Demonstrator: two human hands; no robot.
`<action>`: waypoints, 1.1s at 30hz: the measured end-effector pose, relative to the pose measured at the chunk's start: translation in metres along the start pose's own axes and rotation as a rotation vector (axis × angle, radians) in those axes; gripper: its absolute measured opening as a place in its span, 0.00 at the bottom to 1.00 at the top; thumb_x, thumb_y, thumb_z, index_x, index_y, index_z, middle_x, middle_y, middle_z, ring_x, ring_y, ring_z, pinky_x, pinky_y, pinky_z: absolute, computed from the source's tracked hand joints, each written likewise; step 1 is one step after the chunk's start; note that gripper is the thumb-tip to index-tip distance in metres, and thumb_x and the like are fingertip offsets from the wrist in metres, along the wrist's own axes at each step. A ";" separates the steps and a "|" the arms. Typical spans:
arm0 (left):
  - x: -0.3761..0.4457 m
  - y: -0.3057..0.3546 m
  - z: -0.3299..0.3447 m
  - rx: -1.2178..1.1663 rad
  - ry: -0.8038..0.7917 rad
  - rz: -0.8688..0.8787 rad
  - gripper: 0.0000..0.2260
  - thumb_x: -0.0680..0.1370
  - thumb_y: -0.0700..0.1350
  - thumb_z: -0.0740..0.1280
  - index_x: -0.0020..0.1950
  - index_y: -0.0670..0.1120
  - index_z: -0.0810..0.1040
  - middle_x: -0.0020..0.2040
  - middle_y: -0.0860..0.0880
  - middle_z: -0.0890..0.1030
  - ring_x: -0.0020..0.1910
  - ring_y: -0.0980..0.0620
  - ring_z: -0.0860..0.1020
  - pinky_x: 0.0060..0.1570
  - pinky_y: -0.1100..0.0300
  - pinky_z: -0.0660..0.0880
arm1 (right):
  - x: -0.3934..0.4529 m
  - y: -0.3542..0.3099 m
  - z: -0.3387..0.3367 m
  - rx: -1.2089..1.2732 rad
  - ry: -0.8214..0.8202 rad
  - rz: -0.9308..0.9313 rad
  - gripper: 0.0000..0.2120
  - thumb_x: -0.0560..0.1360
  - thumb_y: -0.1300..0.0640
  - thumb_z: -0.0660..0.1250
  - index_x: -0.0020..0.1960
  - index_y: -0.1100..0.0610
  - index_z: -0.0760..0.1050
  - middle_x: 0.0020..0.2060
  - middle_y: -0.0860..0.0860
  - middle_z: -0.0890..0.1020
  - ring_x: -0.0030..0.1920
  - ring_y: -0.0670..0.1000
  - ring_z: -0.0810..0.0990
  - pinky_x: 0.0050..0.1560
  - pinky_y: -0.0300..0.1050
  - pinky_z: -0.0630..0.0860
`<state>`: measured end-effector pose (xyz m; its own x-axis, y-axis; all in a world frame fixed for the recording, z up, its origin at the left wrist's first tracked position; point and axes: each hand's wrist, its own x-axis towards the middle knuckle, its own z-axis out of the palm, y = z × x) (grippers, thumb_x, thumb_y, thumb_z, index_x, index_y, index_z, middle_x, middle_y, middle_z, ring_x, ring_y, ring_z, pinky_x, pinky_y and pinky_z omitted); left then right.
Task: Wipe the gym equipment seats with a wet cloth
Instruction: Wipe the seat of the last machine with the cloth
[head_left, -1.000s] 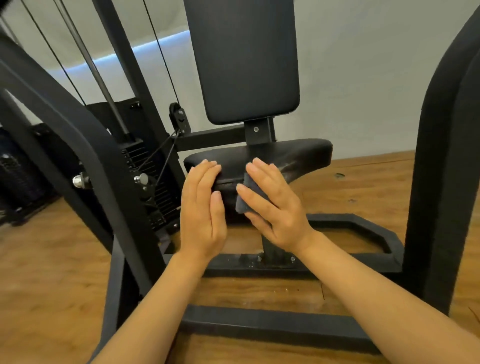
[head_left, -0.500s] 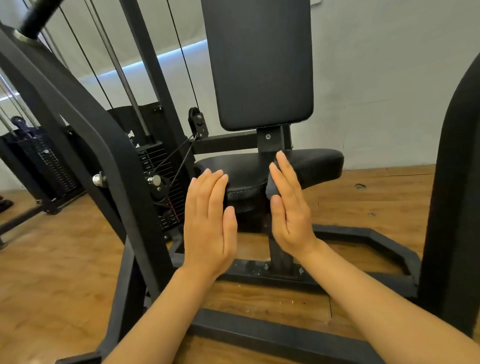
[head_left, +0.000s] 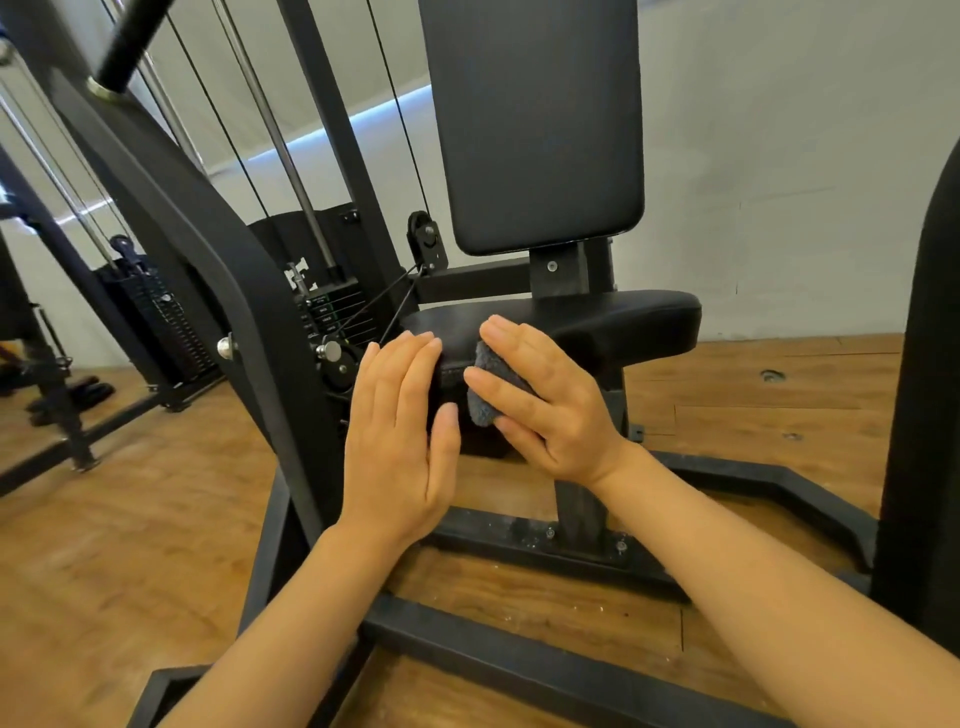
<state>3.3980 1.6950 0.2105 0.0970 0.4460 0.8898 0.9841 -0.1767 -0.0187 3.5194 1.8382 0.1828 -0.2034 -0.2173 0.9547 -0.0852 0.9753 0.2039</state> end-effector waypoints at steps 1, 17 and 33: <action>0.001 0.002 0.000 0.015 0.000 -0.003 0.20 0.82 0.45 0.55 0.72 0.39 0.66 0.69 0.40 0.72 0.71 0.44 0.68 0.75 0.42 0.59 | -0.005 0.005 -0.001 -0.003 0.011 0.034 0.16 0.85 0.57 0.57 0.71 0.60 0.66 0.71 0.62 0.65 0.77 0.55 0.61 0.74 0.57 0.65; 0.009 0.023 0.017 0.305 0.110 0.076 0.16 0.80 0.46 0.62 0.66 0.42 0.72 0.62 0.40 0.79 0.65 0.43 0.73 0.73 0.43 0.63 | -0.004 -0.014 0.014 0.046 0.289 0.373 0.16 0.85 0.56 0.55 0.71 0.60 0.69 0.72 0.58 0.69 0.74 0.61 0.67 0.74 0.63 0.63; 0.019 0.033 0.017 0.508 0.016 0.195 0.14 0.79 0.47 0.66 0.61 0.42 0.82 0.59 0.42 0.81 0.60 0.42 0.79 0.63 0.42 0.72 | -0.077 0.095 -0.061 -0.366 0.080 0.325 0.17 0.85 0.57 0.57 0.73 0.59 0.67 0.73 0.59 0.65 0.71 0.60 0.68 0.73 0.49 0.67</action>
<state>3.4352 1.7126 0.2189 0.2864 0.4332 0.8546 0.8965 0.1935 -0.3985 3.5862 1.9498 0.1421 -0.0862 0.0902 0.9922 0.3213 0.9452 -0.0580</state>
